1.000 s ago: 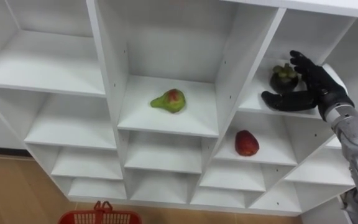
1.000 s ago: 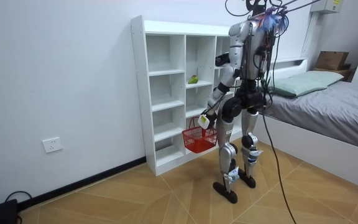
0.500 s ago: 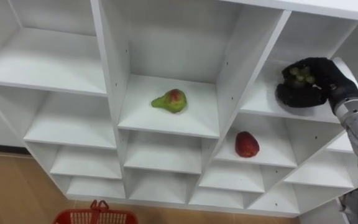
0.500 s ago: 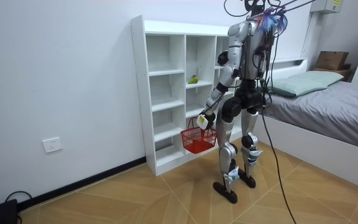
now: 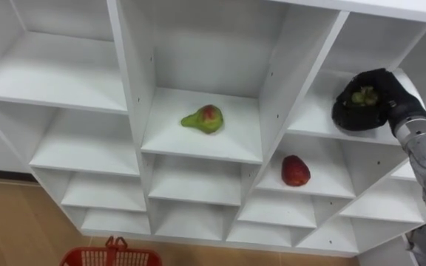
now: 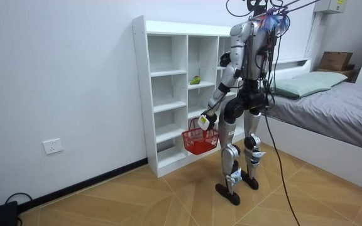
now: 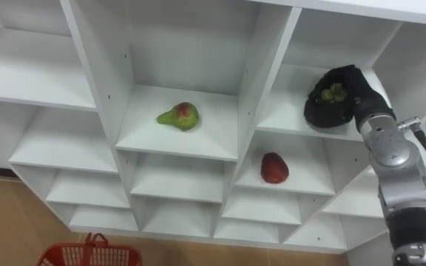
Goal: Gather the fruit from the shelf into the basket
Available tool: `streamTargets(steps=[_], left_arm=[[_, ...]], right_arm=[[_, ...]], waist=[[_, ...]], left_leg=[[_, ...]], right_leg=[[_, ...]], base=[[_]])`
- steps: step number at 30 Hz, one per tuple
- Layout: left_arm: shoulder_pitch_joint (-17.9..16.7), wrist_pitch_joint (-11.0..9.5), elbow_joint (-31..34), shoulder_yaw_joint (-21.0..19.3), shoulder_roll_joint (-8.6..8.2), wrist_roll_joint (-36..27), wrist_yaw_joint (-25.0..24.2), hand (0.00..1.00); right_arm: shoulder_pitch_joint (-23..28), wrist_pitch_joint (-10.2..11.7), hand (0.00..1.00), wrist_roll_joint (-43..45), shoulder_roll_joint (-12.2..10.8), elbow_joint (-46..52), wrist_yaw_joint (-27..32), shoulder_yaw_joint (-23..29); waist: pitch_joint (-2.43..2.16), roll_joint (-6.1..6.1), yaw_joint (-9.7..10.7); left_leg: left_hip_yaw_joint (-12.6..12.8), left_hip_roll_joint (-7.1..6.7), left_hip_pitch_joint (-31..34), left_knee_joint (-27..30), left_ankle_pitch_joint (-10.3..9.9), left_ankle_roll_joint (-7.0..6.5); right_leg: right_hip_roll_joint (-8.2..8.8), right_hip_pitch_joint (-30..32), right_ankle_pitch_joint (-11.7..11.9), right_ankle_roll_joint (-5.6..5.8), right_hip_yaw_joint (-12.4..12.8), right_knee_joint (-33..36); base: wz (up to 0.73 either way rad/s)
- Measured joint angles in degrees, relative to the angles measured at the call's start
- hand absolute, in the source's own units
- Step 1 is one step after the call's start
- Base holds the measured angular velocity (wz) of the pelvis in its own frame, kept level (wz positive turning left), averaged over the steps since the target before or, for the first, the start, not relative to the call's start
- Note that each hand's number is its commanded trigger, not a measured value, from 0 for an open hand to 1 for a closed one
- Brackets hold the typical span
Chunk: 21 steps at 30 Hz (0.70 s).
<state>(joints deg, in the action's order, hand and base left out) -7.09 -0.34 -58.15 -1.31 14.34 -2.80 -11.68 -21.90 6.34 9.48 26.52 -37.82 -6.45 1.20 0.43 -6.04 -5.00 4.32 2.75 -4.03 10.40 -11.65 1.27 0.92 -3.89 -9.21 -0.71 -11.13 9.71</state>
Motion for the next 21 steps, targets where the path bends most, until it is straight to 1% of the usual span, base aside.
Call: streamTargets(steps=[3, 6, 12, 15, 18, 20, 21], left_arm=[[0.0, -0.01, 0.0, 1.0, -0.09, -0.01, 0.25, 1.0], [0.02, -0.02, 0.03, 1.01, -0.26, -0.02, 0.26, 1.0], [0.18, -0.22, 0.22, 1.04, -0.58, -0.03, 0.27, 1.0], [0.25, -0.54, 0.19, 1.01, -0.59, -0.02, 0.2, 1.0], [0.17, -0.54, 0.17, 0.98, -0.64, -0.02, 0.1, 1.0], [0.16, -0.54, 0.17, 0.97, -0.88, -0.02, 0.06, 1.0], [0.17, -0.54, 0.17, 0.99, -0.95, -0.04, 0.06, 1.0]], right_arm=[[0.35, 0.02, 1.0, 0.09, -0.1, 0.43, 0.09, -0.23], [0.92, 0.01, 1.0, 0.08, -0.28, 1.19, 0.1, 0.04], [4.23, 0.07, 1.0, 0.02, -0.59, 5.35, 0.47, 0.2], [6.47, 0.07, 1.0, 0.12, -1.28, 8.55, 0.31, 0.78], [8.67, -0.08, 1.0, 0.63, -2.51, 11.72, 0.18, 1.86], [10.41, -0.16, 1.0, 2.37, -3.86, 15.06, 0.06, 2.5], [10.7, -0.19, 1.0, 2.39, -4.11, 15.68, 0.04, 2.5]], waist=[[-0.09, 0.25, 0.0], [-0.21, 0.5, 0.01], [-0.3, 0.65, 0.19], [-0.37, 0.72, 0.38], [-0.6, 1.08, 0.67], [-0.84, 1.6, 0.91], [-0.84, 1.7, 1.2]], left_leg=[[0.06, 0.0, -0.08, 0.0, 0.0, 0.0], [0.07, 0.0, -0.12, 0.02, 0.0, 0.0], [0.07, 0.0, -0.25, 0.03, 0.0, 0.0], [0.09, 0.0, -0.21, 0.01, 0.0, 0.0], [0.17, 0.0, -0.21, 0.01, 0.0, 0.0], [0.22, 0.0, -0.2, 0.06, 0.0, 0.0], [0.22, 0.0, -0.2, 0.07, 0.0, 0.0]], right_leg=[[-0.01, -0.05, 0.0, 0.0, 0.02, 0.02], [-0.01, -0.09, 0.0, 0.0, 0.1, 0.04], [0.01, -0.05, 0.0, 0.0, -0.02, 0.02], [0.0, -0.08, 0.0, 0.0, -0.04, 0.02], [0.0, -0.14, 0.0, 0.0, 0.02, 0.03], [0.01, -0.12, 0.0, 0.0, 0.06, 0.05], [0.01, -0.13, 0.0, 0.0, 0.08, 0.04]], base=[[0.0], [0.0], [0.0], [0.0], [0.0], [0.0], [0.0]])
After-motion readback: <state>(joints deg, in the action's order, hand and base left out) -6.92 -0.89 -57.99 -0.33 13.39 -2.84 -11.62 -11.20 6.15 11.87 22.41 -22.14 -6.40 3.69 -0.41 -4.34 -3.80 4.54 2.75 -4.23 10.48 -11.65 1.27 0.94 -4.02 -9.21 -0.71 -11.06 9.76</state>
